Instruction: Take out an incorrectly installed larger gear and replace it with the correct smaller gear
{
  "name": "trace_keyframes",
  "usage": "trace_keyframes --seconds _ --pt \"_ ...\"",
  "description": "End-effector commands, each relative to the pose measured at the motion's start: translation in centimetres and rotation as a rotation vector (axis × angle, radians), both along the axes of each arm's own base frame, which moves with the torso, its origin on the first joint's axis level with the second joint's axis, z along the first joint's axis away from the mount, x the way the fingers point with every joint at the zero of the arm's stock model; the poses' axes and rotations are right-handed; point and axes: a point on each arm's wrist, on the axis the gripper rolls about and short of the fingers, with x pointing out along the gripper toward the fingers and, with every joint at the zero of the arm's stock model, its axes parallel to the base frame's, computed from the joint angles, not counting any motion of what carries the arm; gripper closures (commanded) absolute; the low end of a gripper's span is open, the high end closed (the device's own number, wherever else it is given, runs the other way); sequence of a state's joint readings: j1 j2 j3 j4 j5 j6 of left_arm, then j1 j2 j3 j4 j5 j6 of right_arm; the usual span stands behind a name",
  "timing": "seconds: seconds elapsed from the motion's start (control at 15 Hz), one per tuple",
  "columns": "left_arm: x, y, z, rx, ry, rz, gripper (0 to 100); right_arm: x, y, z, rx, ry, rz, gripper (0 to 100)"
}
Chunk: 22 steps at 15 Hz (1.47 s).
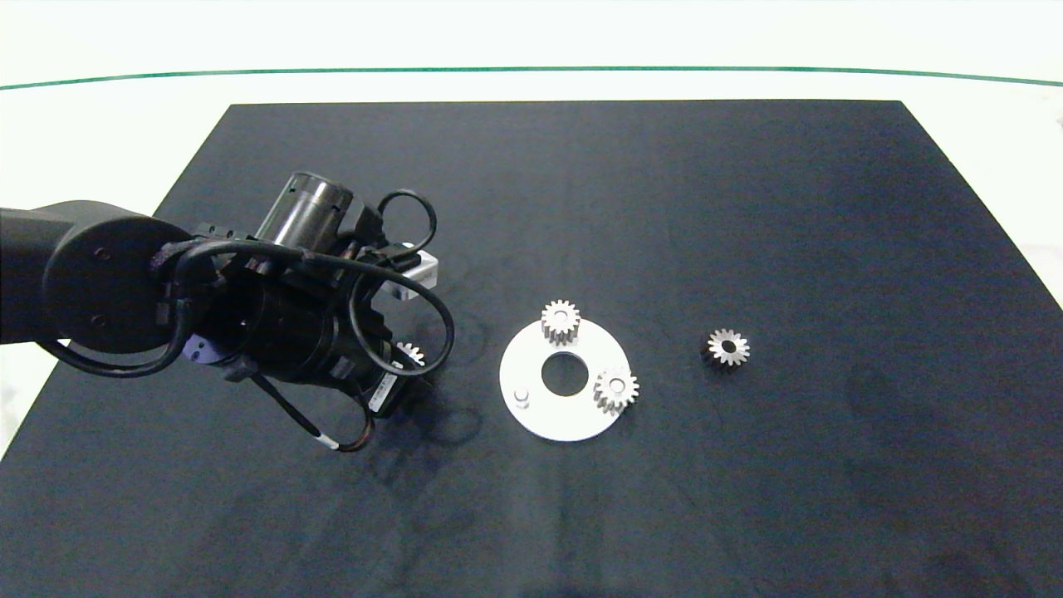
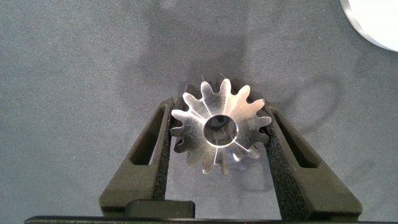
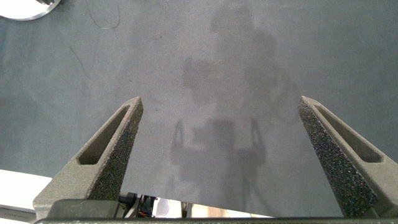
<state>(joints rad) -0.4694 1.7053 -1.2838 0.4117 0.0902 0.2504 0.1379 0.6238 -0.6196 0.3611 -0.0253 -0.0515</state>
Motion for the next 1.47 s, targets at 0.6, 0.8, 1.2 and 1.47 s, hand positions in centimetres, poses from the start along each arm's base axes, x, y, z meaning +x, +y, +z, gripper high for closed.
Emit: trace_keyframes --seconds 0.6,0.8,1.2,1.47 --pt "0.6 0.3 -0.9 0.007 0.004 0.016 0 0.0 0.0 -0.1 0.006 0.003 -0.001 0" --pt "0.6 0.6 -0.8 0.006 0.001 0.023 0 0.0 0.0 -0.1 0.006 0.003 -0.003 0" --pt "-3.6 2.3 1.9 -0.036 -0.078 0.014 0 0.0 0.0 0.0 0.006 0.003 -0.003 0" --pt "-7.5 5.0 3.2 -0.065 -0.139 0.051 0 1.2 0.2 0.0 -0.001 0.052 0.011 0"
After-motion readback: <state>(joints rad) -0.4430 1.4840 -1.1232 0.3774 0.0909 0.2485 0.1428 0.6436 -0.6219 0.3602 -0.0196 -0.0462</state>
